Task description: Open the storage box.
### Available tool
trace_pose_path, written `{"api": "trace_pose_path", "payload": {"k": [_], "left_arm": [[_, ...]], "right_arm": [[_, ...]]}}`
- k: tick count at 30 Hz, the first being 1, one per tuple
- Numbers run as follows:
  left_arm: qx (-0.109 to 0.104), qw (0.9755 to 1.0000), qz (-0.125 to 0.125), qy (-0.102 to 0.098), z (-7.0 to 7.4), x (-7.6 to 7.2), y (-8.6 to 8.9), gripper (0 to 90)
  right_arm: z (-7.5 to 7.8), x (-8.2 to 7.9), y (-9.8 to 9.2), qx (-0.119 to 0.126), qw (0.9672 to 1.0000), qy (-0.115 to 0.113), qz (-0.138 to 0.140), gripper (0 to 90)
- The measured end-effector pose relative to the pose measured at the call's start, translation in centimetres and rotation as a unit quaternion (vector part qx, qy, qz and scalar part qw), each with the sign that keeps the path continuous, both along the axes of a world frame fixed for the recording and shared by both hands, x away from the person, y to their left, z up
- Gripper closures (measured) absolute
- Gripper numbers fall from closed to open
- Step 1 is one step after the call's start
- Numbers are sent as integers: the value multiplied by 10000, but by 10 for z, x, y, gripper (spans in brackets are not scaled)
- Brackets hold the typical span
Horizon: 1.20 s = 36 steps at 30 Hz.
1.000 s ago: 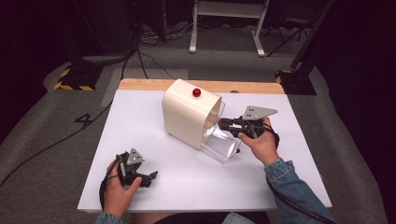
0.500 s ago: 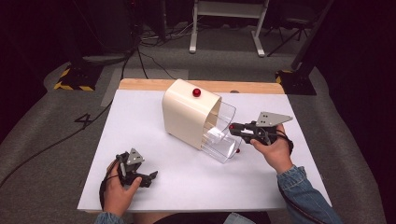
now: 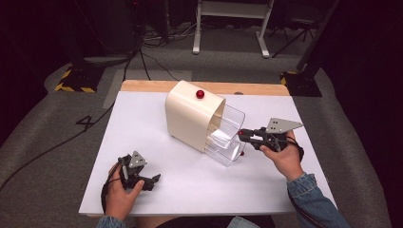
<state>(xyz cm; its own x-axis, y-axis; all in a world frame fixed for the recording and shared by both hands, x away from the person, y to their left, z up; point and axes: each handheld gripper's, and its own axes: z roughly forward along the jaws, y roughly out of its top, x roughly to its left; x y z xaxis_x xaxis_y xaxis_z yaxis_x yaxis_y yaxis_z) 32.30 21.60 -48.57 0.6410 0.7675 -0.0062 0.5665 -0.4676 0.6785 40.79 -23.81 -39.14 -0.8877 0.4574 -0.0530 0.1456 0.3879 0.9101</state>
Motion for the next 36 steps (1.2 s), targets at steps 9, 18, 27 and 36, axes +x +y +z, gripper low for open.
{"api": "trace_pose_path", "payload": {"k": [9, 18, 27, 36], "left_arm": [[16, 10000, -4, 2, 0, 0, 0, 72], [16, 10000, -5, 4, 0, 1, 0, 72], [19, 10000, -6, 4, 0, 0, 0, 72], [-1, 10000, -12, 40, 0, 1, 0, 71]], "right_arm": [[-3, -3, -10, -36, 9998, 184, -51, 541], [-4, -13, -39, -65, 9992, 179, -344, 467], [-12, -30, -83, -208, 9964, 342, -751, 431], [-30, -41, -112, -381, 9911, 662, -1088, 428]]}}
